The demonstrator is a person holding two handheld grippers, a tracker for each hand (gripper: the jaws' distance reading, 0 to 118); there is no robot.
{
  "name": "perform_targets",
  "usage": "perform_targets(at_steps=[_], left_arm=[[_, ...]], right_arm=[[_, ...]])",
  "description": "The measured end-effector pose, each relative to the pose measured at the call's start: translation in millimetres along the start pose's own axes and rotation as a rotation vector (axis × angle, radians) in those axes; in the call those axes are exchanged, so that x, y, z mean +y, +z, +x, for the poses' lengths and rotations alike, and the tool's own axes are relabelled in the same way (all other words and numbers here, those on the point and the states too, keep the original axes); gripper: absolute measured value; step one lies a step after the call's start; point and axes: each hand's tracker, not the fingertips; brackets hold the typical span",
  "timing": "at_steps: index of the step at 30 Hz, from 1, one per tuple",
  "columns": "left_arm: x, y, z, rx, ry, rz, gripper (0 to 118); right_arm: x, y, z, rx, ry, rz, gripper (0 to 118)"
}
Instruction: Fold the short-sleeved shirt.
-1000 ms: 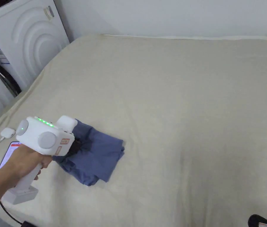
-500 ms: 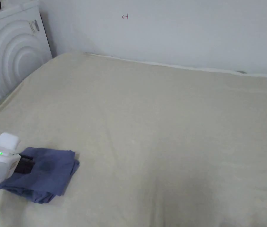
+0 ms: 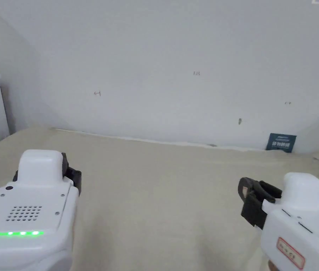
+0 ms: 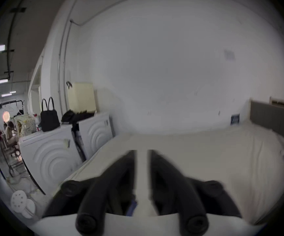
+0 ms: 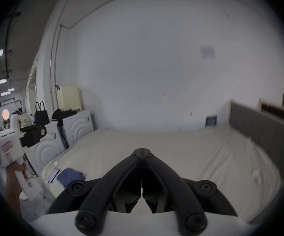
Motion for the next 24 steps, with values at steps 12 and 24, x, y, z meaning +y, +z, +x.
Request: perform_targets(at_steps=[12, 24], left_arm=[[-19.1, 83.2, 83.7, -0.175, -0.011, 0.097, 11], [-20.1, 75.9, 72.3, -0.172, 0.023, 0.058, 114]], right_arm=[[-55.0, 55.7, -48.0, -0.162, 0.15, 0.127, 1], [-36.2, 63.8, -42.0, -0.171, 0.075, 0.153, 77]])
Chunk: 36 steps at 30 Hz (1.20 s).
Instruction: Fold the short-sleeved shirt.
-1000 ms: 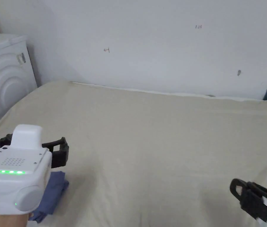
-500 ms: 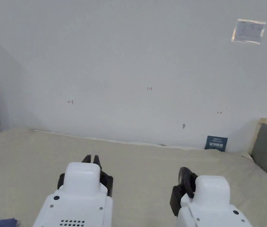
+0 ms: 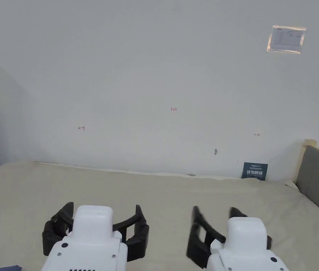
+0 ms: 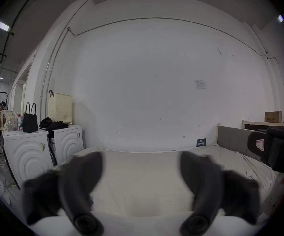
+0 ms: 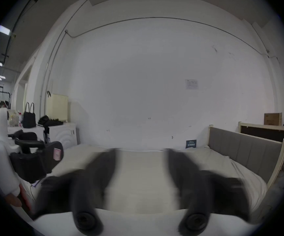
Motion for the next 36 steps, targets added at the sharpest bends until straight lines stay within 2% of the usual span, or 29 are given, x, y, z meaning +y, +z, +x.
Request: perform_targets(at_steps=[1, 2, 3, 6, 9, 11, 14, 19, 22, 23, 25, 27, 29, 33, 34, 36], left_arm=[[0.6, -0.5, 0.7, 0.011, 0.011, -0.003, 117], [1.2, -2.4, 0.5, 0.014, 0.018, -0.01, 118], [2.5, -2.6, -0.8, 0.017, 0.019, -0.008, 118], [13.2, -11.0, -0.5, -0.019, 0.045, -0.075, 118], [20.9, -2.2, 1.4, -0.056, 0.051, -0.04, 118], [29.4, 3.4, 6.9, -0.021, 0.041, -0.038, 118], [44.0, 1.9, 6.6, 0.011, 0.062, -0.156, 118], [50.1, 0.9, 11.5, 0.085, 0.059, -0.149, 118], [47.5, -4.1, 9.1, 0.012, 0.092, -0.225, 118], [42.9, -4.4, 8.1, -0.025, 0.104, -0.198, 118], [35.3, -3.3, 11.7, 0.024, 0.057, -0.106, 118], [30.7, -6.7, 14.5, 0.04, -0.006, -0.148, 118], [28.0, -8.4, 13.2, 0.031, -0.005, -0.158, 118], [18.1, -9.1, 11.2, 0.158, -0.007, -0.237, 118], [15.8, -12.3, 9.3, 0.128, -0.017, -0.168, 118], [12.1, -12.5, 5.7, 0.104, -0.067, -0.153, 118]], right_arm=[[-0.6, -5.4, -1.6, -0.009, 0.021, -0.029, 114], [-2.0, -4.2, 1.3, -0.004, 0.011, -0.086, 118], [3.7, -6.6, 2.7, -0.001, 0.013, -0.049, 118], [4.2, -11.5, 2.1, 0.011, -0.009, -0.08, 118], [7.6, -6.7, -2.4, 0.013, -0.008, -0.059, 118], [12.1, -7.0, -1.3, -0.001, 0.003, -0.051, 118], [16.5, -4.6, 1.1, -0.017, 0.01, -0.046, 118], [24.5, 2.0, 5.1, -0.017, 0.018, -0.035, 118], [25.2, 3.1, 6.2, -0.024, 0.02, -0.029, 118], [25.2, 2.8, 6.5, -0.03, 0.018, -0.028, 118], [24.4, 2.1, 7.3, -0.031, 0.013, -0.03, 118], [22.5, 1.6, 7.7, -0.03, 0.016, -0.036, 118], [19.8, 1.1, 8.2, -0.031, 0.021, -0.036, 118], [19.3, -2.1, 9.4, -0.025, 0.012, -0.049, 118], [19.4, -2.2, 9.1, -0.021, 0.013, -0.05, 118], [19.1, -1.9, 8.0, -0.021, 0.014, -0.044, 118]])
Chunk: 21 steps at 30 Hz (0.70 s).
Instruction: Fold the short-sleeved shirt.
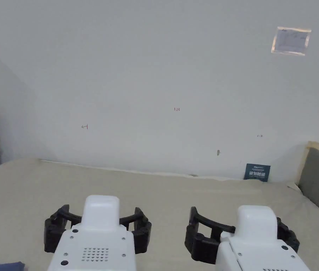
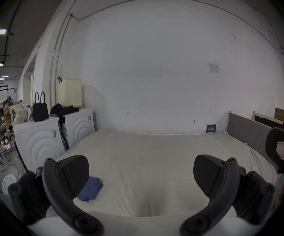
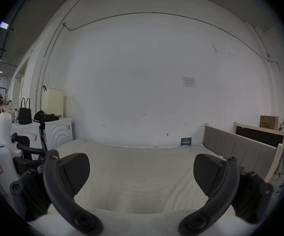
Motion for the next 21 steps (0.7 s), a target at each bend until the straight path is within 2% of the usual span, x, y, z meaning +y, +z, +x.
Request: perform_targets(at_steps=[1, 6, 21], left_arm=[[-0.6, 0.9, -3.8, -0.032, -0.005, 0.018, 118], [6.4, 6.5, -21.5, -0.077, 0.15, 0.047, 118], [15.2, 13.2, -20.6, -0.044, 0.11, 0.059, 118]], right_arm=[[0.1, 0.0, -0.3, 0.003, 0.0, 0.0, 118], [1.1, 0.3, -0.7, 0.008, 0.004, -0.001, 118], [8.1, 7.3, 0.8, 0.001, -0.003, 0.028, 118]])
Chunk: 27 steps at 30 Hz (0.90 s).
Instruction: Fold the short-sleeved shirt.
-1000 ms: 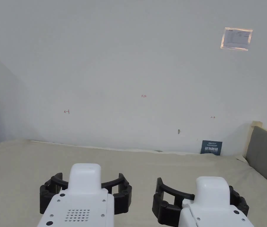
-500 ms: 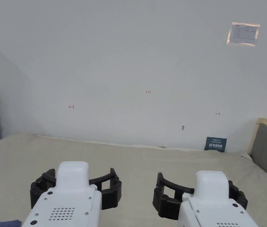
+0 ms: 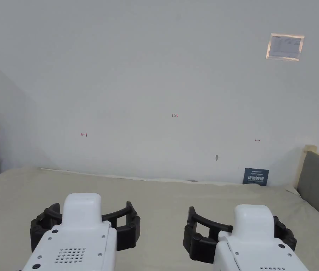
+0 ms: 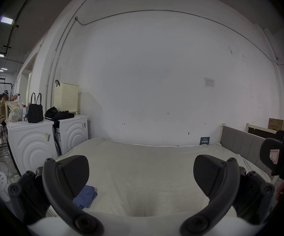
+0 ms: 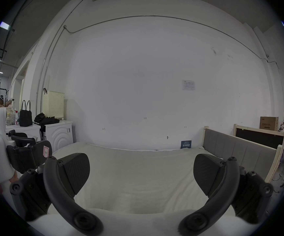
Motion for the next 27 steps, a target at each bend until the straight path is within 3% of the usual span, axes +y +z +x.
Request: perform_targets(at_steps=[27], left_arm=[[3.3, 10.4, 2.9, -0.021, -0.015, 0.016, 118]], right_arm=[[4.9, 11.7, 5.5, -0.007, -0.022, 0.024, 118]])
